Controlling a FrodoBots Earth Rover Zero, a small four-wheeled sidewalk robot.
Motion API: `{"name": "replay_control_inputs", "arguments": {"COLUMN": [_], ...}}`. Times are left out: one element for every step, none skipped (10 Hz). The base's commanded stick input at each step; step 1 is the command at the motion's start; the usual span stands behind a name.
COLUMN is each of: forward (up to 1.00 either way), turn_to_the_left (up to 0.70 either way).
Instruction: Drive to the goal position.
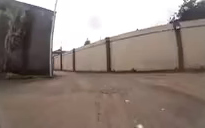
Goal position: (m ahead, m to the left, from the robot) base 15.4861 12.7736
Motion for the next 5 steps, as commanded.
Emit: {"name": "replay_control_inputs", "arguments": {"forward": [0.3,0.3,0.3,0.3,0.3], "turn_to_the_left": [0.0,0.0,0.0,0.0,0.0]}}
